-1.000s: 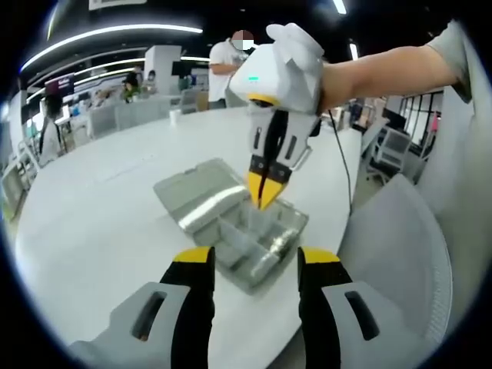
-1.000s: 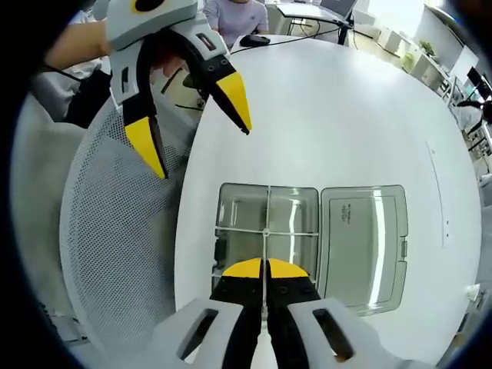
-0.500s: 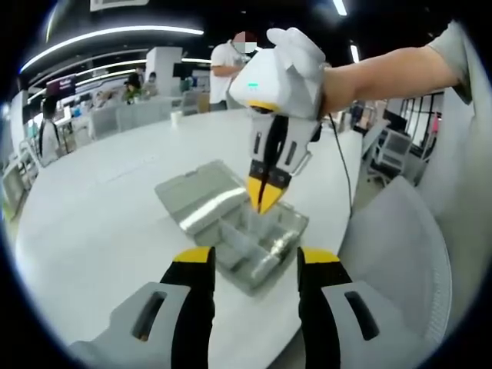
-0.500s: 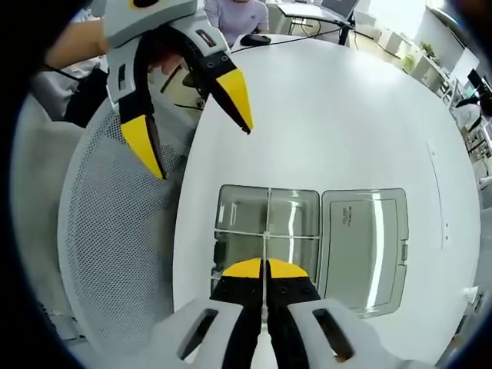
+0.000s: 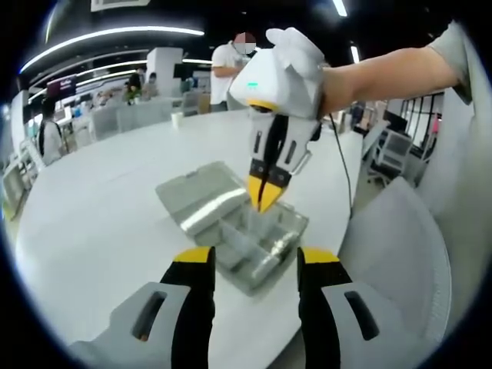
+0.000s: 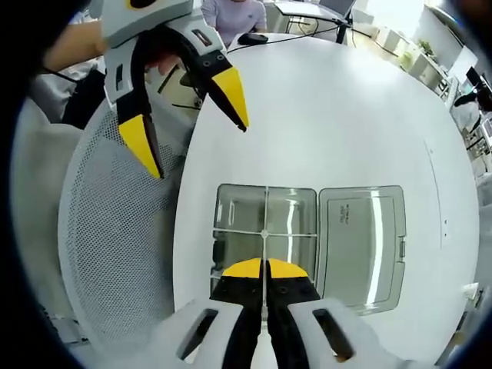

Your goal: Insert the divider into the dual guide fixture by aligning both edges with the guide slots and pushing it downward to the bottom, including one-sided entry, uneven engagement, binding, and posture correction.

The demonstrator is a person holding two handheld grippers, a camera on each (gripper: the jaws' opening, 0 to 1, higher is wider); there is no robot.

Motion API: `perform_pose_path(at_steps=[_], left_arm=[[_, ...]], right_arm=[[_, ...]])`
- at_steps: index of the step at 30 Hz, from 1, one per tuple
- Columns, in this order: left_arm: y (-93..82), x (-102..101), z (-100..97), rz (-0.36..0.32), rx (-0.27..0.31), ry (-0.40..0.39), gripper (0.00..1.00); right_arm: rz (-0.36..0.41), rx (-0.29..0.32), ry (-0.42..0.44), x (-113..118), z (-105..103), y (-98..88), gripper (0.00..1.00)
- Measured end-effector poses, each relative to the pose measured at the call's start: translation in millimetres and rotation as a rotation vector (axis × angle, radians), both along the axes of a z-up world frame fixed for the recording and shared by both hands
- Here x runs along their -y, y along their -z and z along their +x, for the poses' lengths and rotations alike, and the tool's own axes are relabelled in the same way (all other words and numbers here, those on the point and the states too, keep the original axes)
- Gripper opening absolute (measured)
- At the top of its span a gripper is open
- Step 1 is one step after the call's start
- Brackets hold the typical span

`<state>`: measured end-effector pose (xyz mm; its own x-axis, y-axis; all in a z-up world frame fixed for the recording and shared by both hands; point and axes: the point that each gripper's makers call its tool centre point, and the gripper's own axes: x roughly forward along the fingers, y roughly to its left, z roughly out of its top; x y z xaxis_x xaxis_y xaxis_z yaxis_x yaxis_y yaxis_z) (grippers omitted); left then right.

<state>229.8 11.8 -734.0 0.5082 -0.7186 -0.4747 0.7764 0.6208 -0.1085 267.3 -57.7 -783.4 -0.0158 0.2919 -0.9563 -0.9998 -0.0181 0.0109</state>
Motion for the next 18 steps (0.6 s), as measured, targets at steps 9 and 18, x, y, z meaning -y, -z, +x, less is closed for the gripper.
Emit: perform_pose_path(at_steps=[9,18], left_arm=[[-0.4,1.2,0.2,-0.003,0.003,0.000,0.41],[-1.5,1.1,-0.2,-0.005,0.005,-0.003,0.41]], right_arm=[[-0.013,-0.008,0.025,4.1,-1.0,1.6,0.00],[-0.015,0.004,0.009,2.7,-4.1,2.0,0.00]])
